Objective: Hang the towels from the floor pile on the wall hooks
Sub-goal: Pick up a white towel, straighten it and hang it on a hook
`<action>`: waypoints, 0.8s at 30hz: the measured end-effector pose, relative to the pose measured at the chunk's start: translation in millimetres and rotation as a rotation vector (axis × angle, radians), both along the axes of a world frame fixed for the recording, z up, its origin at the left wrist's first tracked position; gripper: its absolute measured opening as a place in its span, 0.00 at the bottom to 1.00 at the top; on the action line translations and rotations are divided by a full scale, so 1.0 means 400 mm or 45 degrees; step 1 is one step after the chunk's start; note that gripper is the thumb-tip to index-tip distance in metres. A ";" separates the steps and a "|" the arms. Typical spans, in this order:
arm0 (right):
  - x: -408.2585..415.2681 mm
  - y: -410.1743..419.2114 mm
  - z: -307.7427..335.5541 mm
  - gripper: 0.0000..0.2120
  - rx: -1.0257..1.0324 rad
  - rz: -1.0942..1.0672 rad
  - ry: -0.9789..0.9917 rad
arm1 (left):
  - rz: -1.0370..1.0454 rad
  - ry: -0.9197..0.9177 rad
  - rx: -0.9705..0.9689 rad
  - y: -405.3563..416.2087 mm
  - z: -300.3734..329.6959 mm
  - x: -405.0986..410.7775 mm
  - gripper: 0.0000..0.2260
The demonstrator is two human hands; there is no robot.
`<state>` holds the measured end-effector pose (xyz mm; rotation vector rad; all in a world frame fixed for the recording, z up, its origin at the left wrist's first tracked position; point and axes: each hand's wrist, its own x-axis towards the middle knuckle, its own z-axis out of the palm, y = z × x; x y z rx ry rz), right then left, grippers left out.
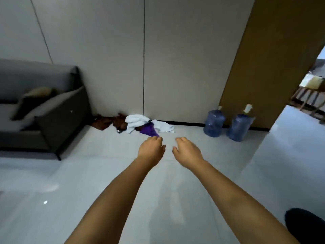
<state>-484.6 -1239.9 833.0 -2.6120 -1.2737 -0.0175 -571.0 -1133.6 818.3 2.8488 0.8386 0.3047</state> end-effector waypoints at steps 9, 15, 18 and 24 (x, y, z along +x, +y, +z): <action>0.193 0.417 -0.034 0.15 -0.006 0.271 -0.006 | 0.264 0.063 0.001 0.389 -0.027 0.128 0.15; 0.407 0.678 -0.006 0.13 0.027 0.285 -0.036 | 0.238 0.006 0.008 0.611 -0.009 0.323 0.14; 0.472 0.787 -0.019 0.14 0.000 0.310 -0.006 | 0.247 0.012 0.008 0.713 -0.018 0.385 0.14; 0.587 0.983 -0.078 0.15 -0.061 0.350 0.005 | 0.241 0.033 -0.042 0.925 -0.081 0.508 0.14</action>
